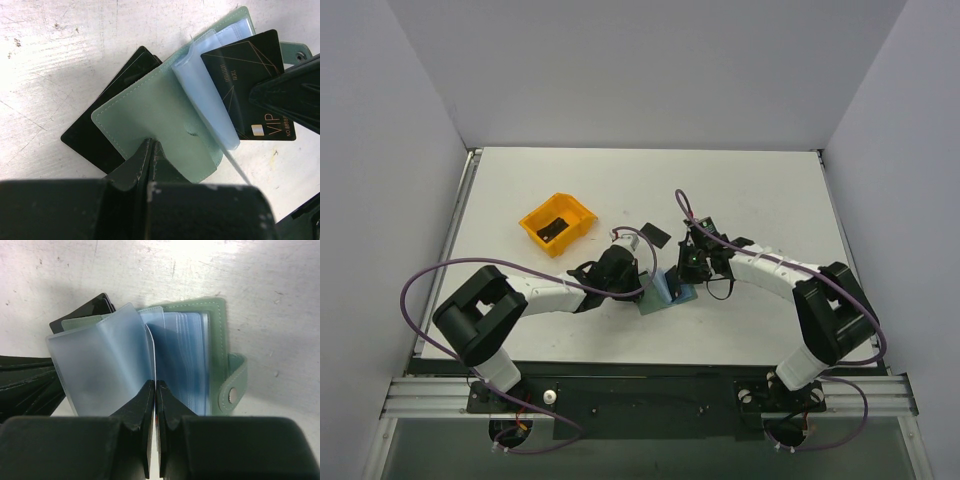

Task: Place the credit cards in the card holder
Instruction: Open the card holder at the center of the board.

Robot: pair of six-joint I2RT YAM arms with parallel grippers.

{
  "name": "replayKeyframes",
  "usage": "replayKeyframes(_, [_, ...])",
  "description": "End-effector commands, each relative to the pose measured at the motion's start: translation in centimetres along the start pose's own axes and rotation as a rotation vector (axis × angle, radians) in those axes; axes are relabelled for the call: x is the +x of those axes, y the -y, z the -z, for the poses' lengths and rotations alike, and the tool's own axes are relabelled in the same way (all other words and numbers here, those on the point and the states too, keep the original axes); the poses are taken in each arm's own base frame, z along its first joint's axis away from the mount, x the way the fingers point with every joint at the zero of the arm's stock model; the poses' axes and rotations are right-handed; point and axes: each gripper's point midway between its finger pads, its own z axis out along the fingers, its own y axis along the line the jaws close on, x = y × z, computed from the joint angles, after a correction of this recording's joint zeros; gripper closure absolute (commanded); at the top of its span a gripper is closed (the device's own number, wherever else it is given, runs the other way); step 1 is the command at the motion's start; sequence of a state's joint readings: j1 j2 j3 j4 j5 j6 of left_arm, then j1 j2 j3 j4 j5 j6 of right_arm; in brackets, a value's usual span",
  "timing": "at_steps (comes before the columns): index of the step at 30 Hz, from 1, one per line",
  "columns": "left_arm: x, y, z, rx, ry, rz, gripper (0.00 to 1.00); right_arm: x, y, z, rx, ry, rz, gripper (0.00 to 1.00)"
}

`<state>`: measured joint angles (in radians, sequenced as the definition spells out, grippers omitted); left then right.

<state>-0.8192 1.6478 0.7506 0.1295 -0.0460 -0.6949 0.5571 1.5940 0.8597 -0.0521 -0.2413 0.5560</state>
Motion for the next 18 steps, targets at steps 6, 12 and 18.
replayKeyframes(6, [-3.5, 1.9, 1.7, 0.022, 0.070, -0.032, 1.00, 2.9, 0.9, -1.2, 0.020, -0.092, -0.018, 1.00])
replayKeyframes(12, [-9.4, 5.5, 6.0, 0.087, 0.225, -0.055, 1.00, 3.1, 1.3, -1.4, 0.033, -0.090, -0.017, 1.00])
replayKeyframes(18, [-11.3, 8.0, 6.3, 0.170, 0.262, -0.063, 1.00, 3.1, 1.4, -1.5, 0.033, -0.089, -0.024, 1.00])
